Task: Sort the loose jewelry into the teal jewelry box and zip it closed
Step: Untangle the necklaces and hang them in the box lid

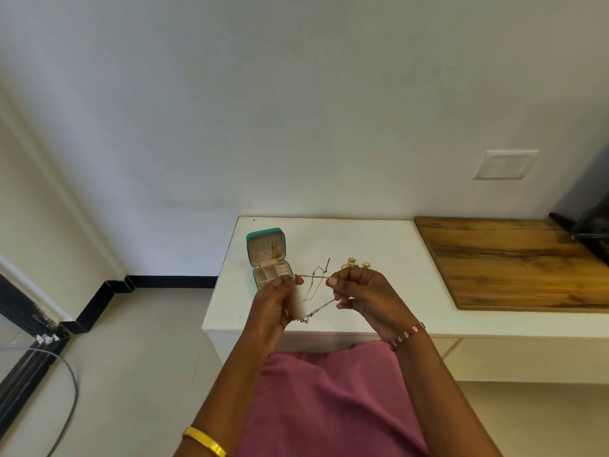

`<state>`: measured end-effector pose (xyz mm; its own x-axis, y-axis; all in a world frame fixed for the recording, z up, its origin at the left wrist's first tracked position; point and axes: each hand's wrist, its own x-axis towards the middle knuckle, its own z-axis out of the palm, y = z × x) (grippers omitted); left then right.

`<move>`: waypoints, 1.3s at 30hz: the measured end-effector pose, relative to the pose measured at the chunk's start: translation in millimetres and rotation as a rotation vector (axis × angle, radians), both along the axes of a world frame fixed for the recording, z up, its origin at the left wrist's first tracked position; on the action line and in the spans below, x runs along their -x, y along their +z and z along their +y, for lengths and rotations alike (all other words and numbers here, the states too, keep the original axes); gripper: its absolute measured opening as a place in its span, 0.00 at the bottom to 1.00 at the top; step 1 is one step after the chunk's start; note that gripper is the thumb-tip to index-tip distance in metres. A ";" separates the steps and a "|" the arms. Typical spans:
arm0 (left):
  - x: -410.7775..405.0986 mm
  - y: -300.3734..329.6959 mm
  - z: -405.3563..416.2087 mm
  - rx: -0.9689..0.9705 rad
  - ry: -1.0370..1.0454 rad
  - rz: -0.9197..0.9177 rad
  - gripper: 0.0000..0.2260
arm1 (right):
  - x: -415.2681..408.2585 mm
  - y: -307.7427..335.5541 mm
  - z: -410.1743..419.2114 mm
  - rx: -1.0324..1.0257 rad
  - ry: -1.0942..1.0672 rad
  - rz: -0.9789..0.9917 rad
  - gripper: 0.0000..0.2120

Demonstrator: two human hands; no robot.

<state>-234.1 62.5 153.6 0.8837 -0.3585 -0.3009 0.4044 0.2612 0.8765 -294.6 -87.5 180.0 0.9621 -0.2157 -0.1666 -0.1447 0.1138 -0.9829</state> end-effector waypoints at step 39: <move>-191.2 -138.3 -10.5 -0.617 0.407 -0.142 0.09 | -263.6 -136.8 18.1 1.223 -0.004 -0.284 0.06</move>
<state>-42.9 52.1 15.3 0.9558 0.2009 -0.2145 0.2527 -0.1894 0.9488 -30.9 -69.4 43.2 0.9303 -0.0855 0.3567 0.0870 -0.8932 -0.4411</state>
